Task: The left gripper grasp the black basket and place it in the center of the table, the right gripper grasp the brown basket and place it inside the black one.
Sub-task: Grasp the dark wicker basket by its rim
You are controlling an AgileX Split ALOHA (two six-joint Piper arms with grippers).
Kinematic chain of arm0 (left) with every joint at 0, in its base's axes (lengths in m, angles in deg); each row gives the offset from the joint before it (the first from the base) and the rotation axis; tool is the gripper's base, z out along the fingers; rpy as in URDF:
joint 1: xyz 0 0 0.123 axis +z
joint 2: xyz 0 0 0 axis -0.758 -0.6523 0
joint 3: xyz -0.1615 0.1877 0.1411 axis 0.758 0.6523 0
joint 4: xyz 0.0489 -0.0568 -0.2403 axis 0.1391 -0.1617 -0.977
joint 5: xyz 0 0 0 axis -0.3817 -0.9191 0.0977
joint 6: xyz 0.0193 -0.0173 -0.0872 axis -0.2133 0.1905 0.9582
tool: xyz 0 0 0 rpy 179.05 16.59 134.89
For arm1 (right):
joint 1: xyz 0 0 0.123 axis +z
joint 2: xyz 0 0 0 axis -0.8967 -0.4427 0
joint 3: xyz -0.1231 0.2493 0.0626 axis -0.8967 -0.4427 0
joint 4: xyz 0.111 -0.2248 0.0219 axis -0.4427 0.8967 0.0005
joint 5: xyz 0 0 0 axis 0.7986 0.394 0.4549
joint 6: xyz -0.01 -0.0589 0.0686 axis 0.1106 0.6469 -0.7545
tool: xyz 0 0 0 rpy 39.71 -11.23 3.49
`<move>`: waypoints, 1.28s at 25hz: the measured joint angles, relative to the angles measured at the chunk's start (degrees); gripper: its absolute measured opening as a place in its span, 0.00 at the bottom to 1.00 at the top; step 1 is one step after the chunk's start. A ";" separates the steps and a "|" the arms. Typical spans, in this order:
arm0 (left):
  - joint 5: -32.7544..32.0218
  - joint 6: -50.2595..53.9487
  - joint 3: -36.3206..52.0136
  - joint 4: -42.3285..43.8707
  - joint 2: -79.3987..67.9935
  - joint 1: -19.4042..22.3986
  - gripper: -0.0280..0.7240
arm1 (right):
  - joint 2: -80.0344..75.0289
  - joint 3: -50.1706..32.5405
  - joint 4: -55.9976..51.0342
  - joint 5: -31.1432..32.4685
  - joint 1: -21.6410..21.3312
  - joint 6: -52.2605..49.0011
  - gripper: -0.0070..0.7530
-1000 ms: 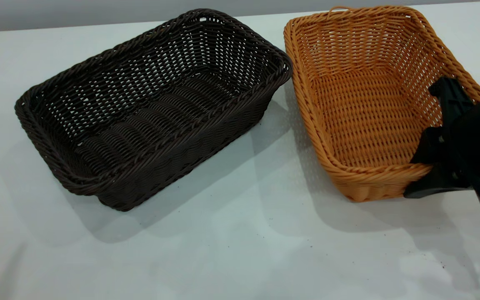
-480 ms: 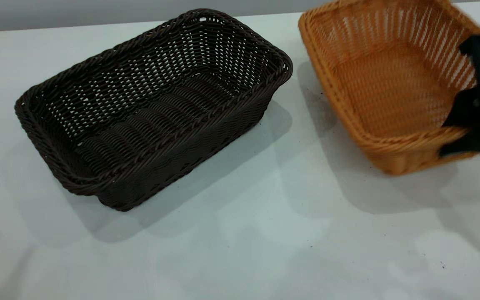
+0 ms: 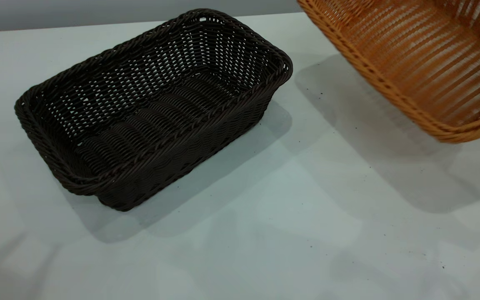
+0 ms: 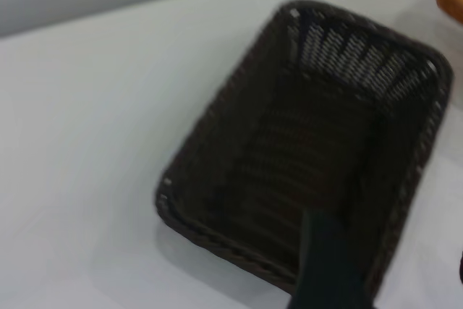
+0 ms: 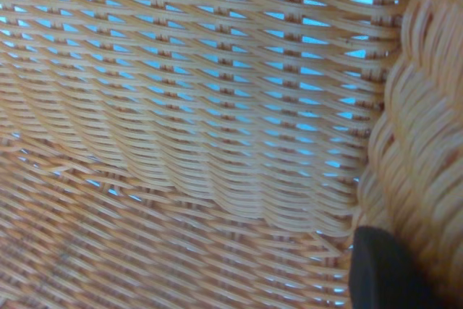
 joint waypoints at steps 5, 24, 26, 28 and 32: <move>-0.52 -3.58 0.00 -3.98 -5.00 -1.41 0.55 | 0.37 4.05 1.92 3.85 -3.39 7.22 0.15; 18.51 -9.57 0.00 -3.68 -39.35 -21.97 0.55 | 0.32 33.85 23.39 26.30 -5.04 5.84 0.15; 21.90 -10.67 0.00 -3.68 -42.72 -24.66 0.55 | 0.32 34.58 23.72 26.69 -5.04 6.04 0.15; 24.99 -11.71 0.00 -3.68 -46.18 -27.38 0.55 | 0.32 34.60 24.04 26.01 -5.04 5.80 0.15; 30.94 -11.87 -0.07 -3.88 -51.56 -31.38 0.55 | 0.32 34.60 26.00 26.06 -5.04 5.83 0.15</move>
